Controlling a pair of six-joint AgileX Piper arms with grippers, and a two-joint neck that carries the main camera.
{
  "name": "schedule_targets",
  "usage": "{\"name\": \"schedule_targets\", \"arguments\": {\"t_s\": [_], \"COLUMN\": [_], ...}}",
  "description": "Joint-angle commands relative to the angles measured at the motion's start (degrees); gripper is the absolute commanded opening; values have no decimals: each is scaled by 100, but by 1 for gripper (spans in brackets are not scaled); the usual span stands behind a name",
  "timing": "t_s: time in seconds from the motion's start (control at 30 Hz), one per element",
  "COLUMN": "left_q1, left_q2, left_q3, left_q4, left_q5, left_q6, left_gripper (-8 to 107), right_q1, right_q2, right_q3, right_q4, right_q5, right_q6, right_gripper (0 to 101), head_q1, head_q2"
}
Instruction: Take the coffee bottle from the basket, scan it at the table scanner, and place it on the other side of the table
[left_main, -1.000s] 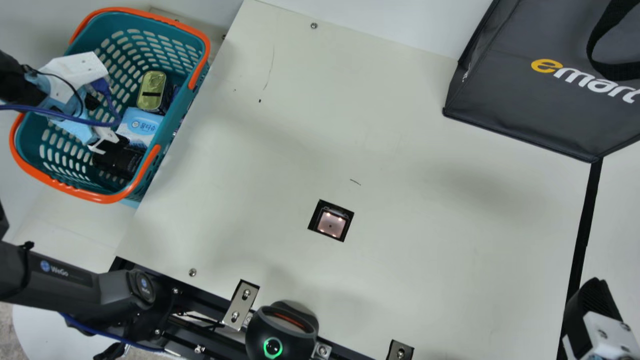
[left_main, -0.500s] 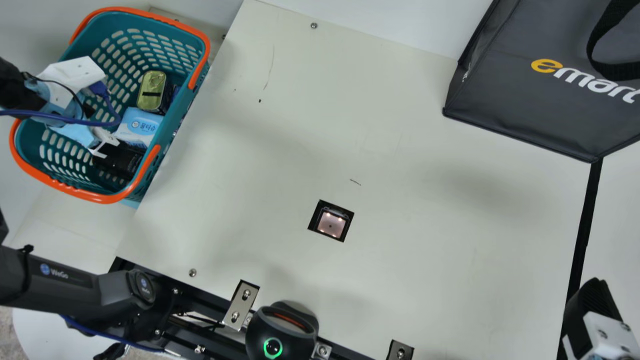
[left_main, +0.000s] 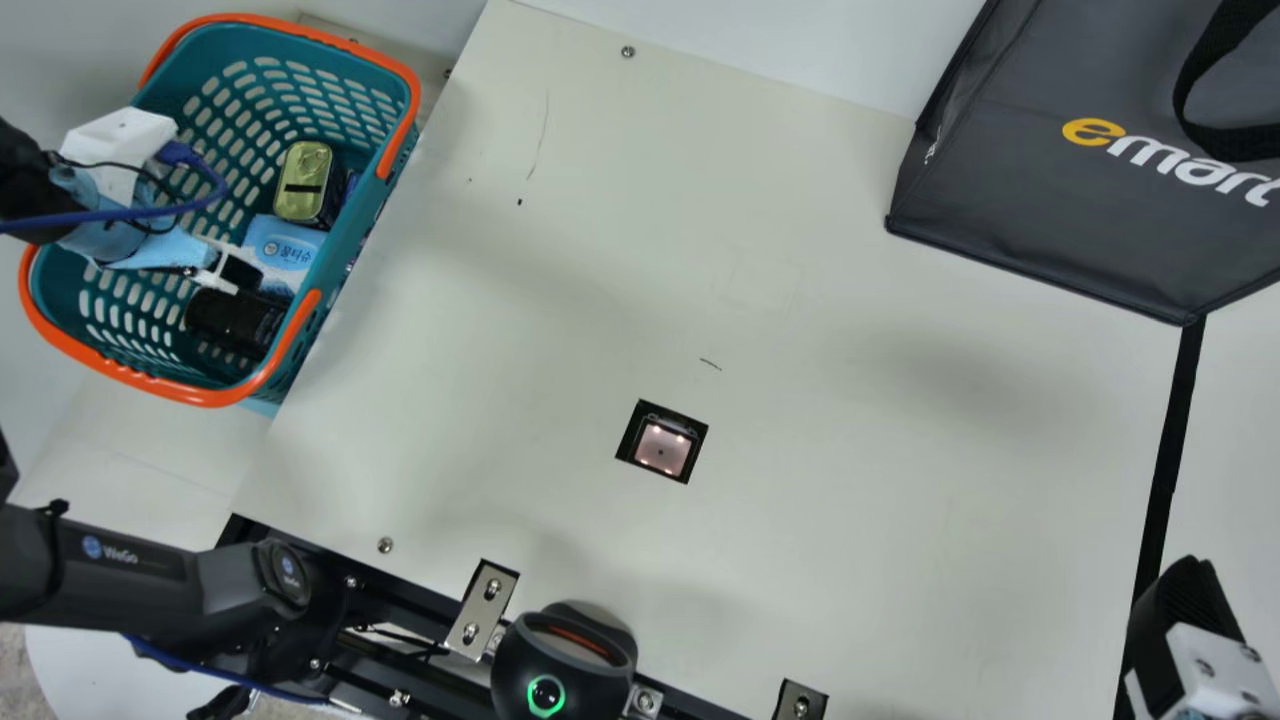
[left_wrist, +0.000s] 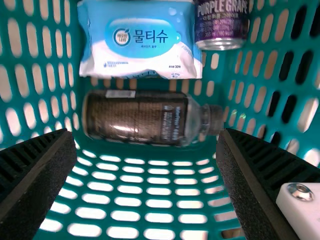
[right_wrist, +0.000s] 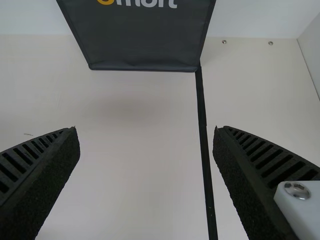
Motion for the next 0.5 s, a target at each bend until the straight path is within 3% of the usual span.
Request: {"name": "schedule_targets", "arguments": {"t_s": [0.0, 0.47], "left_q1": [-18, -201], "left_q2": [-32, -125], "left_q3": [11, 44], "left_q4": [14, 78], "left_q5": [39, 214], "left_q6": [-1163, -4321], "left_gripper": [90, 90], "right_q1": [0, 0], "right_q2": [0, 0], "right_q3": [0, 0], "right_q4": [0, 0], "right_q5": [0, 0], "right_q6": [0, 0], "right_gripper": [95, 95], "head_q1": [-157, -157], "head_q2": [23, 23]}}
